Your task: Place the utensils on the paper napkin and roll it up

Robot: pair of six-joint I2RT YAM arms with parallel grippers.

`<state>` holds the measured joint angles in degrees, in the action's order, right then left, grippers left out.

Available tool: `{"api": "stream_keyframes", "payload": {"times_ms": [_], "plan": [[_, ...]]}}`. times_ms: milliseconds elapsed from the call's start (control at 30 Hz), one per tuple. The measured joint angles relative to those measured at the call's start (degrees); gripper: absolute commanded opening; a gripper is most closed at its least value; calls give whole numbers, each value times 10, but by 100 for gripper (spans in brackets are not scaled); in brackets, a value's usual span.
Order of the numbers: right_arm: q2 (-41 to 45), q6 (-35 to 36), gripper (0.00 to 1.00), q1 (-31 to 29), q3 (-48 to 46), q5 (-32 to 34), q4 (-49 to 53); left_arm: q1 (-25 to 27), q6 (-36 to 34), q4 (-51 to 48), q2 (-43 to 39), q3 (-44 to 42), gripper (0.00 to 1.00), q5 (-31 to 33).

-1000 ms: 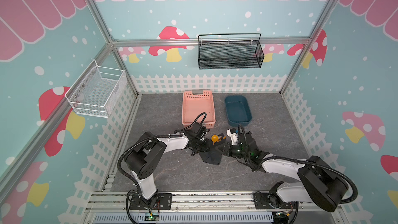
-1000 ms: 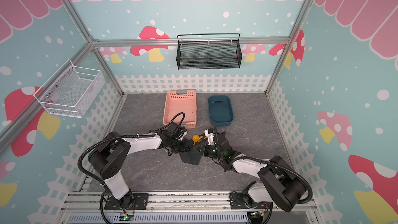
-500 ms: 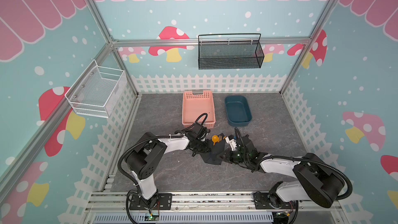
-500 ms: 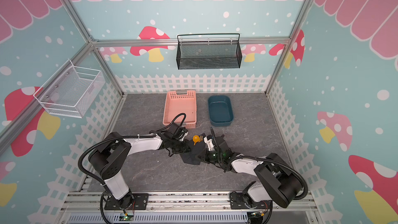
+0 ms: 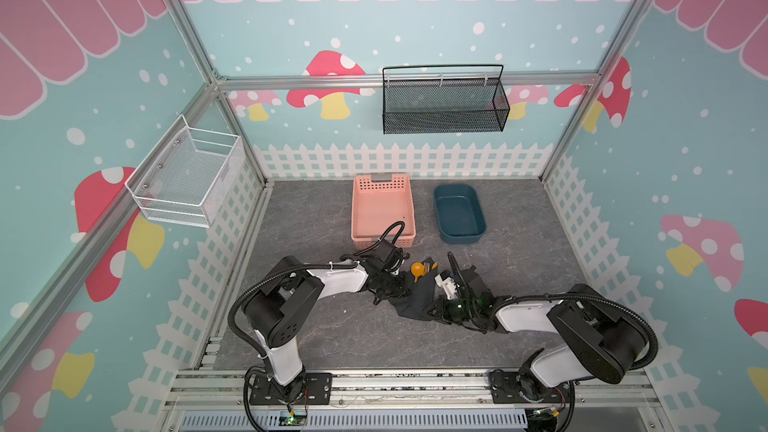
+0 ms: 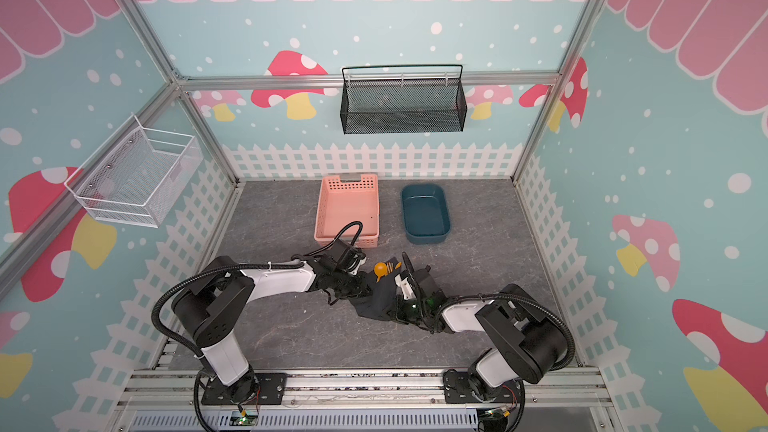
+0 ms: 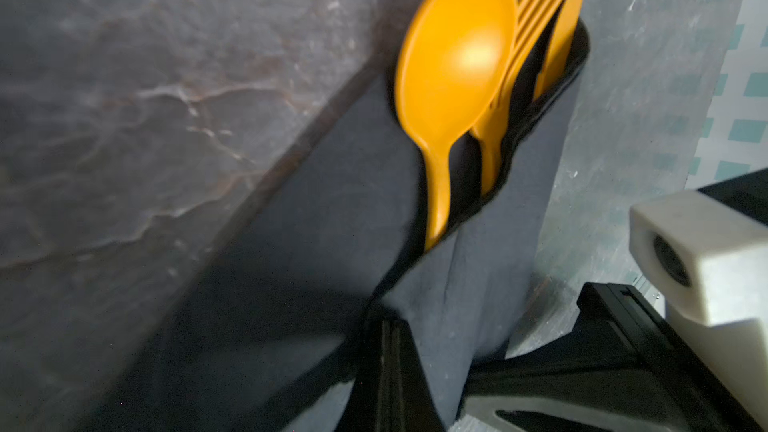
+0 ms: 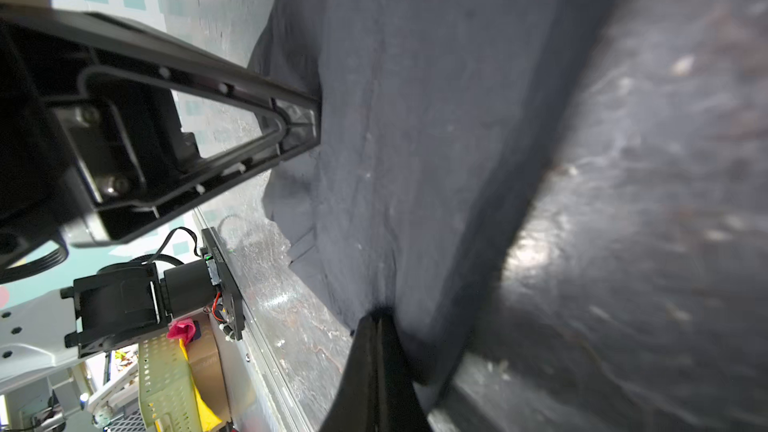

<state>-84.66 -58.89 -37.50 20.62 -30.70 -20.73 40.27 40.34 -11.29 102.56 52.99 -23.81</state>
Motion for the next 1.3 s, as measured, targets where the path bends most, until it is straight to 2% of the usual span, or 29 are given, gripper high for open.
{"api": "stream_keyframes", "payload": {"times_ms": [433, 1033, 1300], "plan": [[120, 6, 5, 0, -5, 32, 87, 8, 15, 15, 0, -6, 0, 2], [49, 15, 4, 3, -5, 37, 69, 10, 15, 13, -3, -6, 3, 10], [48, 15, 3, 3, -7, 37, 63, 10, 11, -35, -33, 0, 5, 30]]}}
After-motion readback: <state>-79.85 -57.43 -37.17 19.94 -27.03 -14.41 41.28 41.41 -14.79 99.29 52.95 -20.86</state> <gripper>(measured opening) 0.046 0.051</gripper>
